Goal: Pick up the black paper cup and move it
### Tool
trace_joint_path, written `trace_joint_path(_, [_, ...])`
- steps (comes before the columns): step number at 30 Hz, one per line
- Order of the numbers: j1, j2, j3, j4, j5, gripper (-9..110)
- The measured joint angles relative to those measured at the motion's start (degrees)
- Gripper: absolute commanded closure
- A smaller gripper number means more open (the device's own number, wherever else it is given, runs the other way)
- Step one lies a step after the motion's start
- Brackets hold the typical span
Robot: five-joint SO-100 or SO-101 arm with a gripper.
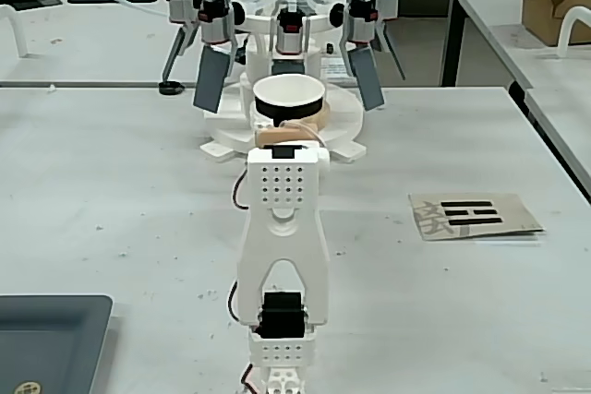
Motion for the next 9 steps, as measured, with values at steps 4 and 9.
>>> trace_joint_path(4, [0.0,0.0,0.0,0.0,0.0,96])
trace_joint_path(9, [0.0,0.0,0.0,1.32,0.0,96])
